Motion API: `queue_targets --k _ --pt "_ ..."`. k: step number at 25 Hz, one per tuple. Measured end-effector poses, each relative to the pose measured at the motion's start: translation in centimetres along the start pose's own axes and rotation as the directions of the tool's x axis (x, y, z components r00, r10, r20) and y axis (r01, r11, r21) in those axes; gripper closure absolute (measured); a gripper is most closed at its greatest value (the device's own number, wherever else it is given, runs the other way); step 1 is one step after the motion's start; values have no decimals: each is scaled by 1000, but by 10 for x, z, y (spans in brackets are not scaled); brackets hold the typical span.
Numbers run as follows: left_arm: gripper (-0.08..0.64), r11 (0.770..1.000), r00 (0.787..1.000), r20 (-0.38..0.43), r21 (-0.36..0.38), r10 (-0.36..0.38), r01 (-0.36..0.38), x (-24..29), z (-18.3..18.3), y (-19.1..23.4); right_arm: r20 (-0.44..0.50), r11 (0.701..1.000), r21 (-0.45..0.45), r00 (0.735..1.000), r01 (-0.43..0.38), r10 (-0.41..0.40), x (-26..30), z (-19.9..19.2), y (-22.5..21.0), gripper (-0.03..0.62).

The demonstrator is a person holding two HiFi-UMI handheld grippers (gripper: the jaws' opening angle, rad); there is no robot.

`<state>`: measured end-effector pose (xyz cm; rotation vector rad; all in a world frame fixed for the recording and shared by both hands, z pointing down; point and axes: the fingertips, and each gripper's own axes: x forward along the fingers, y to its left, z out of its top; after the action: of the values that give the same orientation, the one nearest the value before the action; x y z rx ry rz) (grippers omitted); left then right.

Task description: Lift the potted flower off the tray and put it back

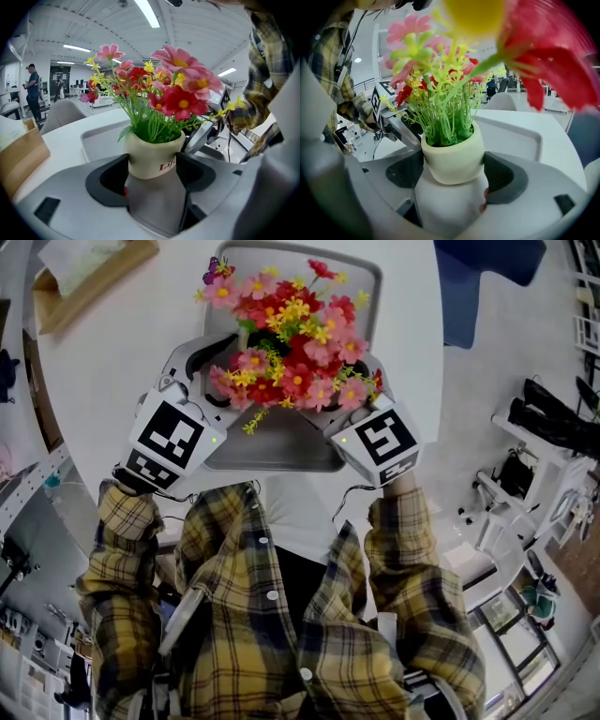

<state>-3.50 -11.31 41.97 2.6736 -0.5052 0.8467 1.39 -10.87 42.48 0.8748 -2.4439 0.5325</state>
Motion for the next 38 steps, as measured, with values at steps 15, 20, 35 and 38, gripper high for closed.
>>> queue_targets --k 15,20,35,38 --pt "239 1000 1000 6 -21 7 -7 -4 3 -2 15 1000 6 1000 12 -12 -3 3 1 210" --pt "239 1000 1000 24 -20 9 -9 0 1 -1 25 1000 -2 999 19 -19 -1 0 -1 210" --pt "239 999 990 133 -21 50 -47 5 7 0 75 995 -80 996 54 -48 -5 6 -10 210" --pt "239 998 988 145 -26 56 -53 7 6 0 81 995 -86 996 49 -42 -4 4 -11 210"
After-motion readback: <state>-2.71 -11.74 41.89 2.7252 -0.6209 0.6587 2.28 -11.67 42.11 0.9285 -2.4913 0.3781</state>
